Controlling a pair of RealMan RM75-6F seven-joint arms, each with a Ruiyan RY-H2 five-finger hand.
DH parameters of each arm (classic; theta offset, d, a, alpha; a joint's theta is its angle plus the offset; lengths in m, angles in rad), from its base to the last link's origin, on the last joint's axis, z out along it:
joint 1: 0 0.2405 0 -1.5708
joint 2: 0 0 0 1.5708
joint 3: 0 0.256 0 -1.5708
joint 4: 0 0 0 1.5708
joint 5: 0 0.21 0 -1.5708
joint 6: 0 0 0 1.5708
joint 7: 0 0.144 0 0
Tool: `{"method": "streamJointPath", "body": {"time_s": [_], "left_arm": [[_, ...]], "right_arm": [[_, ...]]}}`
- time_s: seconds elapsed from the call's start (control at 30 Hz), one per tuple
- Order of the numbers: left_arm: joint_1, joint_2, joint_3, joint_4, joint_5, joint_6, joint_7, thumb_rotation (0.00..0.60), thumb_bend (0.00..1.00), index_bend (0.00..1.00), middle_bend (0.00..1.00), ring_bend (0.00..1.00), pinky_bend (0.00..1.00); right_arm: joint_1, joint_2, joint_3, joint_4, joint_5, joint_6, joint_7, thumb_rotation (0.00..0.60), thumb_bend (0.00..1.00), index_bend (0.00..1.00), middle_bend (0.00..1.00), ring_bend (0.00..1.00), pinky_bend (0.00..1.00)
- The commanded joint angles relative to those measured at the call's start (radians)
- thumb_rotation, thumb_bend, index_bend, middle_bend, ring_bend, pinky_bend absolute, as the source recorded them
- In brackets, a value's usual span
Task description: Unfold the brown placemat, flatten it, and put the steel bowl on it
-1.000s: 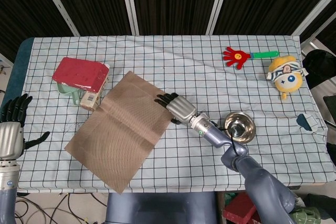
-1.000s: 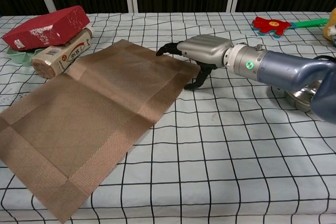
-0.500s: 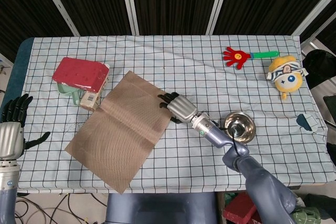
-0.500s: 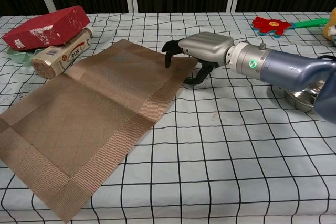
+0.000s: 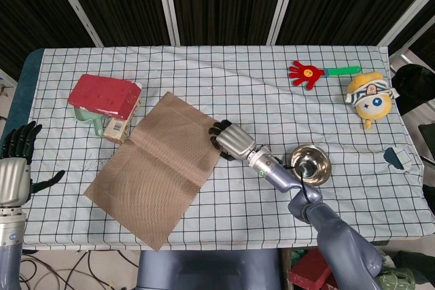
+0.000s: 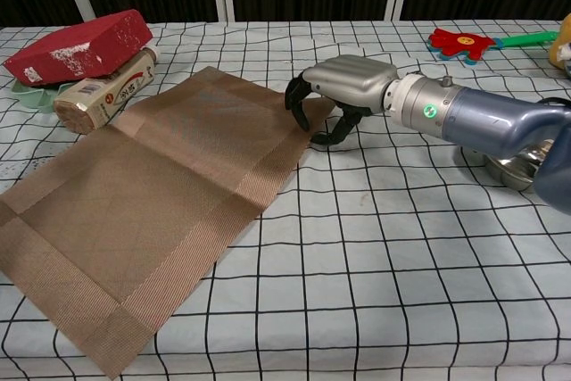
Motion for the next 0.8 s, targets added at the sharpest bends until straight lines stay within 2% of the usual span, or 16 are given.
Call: {"method": "streamJointPath", "body": {"time_s": [0.03, 0.8], "left_arm": [[0.000, 0.001, 0.000, -0.001, 0.000, 0.000, -0.002, 0.600, 0.00, 0.07, 0.03, 0.02, 0.03], [0.000, 0.002, 0.002, -0.004, 0.003, -0.002, -0.004, 0.600, 0.00, 0.07, 0.03, 0.02, 0.03]], "right_arm": [[0.001, 0.000, -0.001, 0.000, -0.001, 0.001, 0.002, 0.600, 0.32, 0.57, 0.26, 0.17, 0.21], [-0.006, 0.016, -0.010, -0.016, -0.008, 0.014, -0.003, 0.600, 0.42, 0.63, 0.26, 0.17, 0.21]]}}
